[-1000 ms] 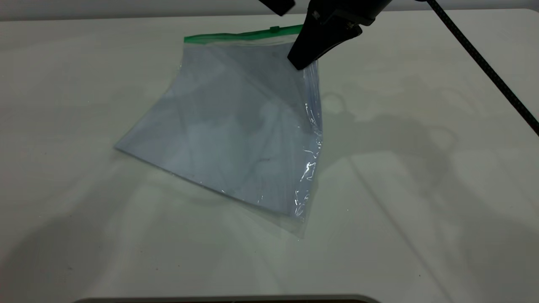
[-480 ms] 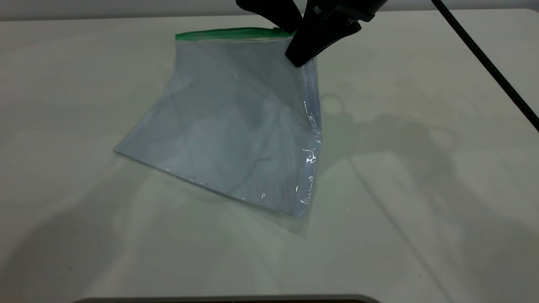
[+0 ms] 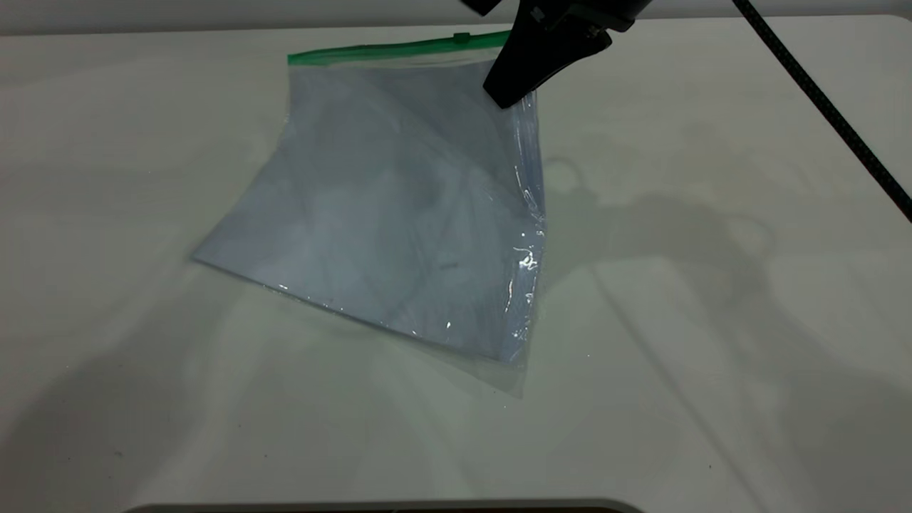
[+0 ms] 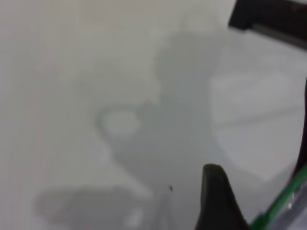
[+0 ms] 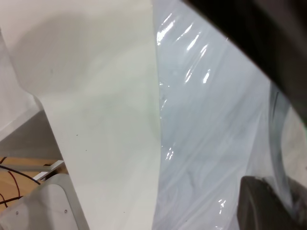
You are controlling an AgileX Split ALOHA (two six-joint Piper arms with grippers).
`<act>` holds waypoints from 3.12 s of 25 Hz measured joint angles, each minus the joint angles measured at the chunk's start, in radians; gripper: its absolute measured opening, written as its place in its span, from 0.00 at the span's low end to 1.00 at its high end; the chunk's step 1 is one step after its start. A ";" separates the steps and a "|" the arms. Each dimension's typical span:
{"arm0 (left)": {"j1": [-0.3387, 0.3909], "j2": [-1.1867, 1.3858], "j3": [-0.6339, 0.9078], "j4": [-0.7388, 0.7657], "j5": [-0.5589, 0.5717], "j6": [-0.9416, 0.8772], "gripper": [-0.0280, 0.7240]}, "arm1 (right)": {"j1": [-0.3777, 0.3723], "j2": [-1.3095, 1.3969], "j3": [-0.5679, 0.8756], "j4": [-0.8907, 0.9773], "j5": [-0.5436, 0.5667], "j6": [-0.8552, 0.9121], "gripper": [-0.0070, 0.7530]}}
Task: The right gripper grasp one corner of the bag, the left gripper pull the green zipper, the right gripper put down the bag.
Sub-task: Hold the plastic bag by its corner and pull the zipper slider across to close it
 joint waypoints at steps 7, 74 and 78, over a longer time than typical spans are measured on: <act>0.000 0.030 0.000 0.019 0.007 -0.015 0.71 | 0.000 0.000 0.000 0.000 -0.004 0.000 0.05; 0.300 0.164 -0.003 0.081 -0.069 -0.028 0.15 | -0.152 -0.053 0.000 0.114 0.024 -0.017 0.05; 0.320 0.166 -0.003 0.164 -0.073 -0.079 0.16 | -0.157 -0.053 0.000 0.114 0.026 -0.019 0.05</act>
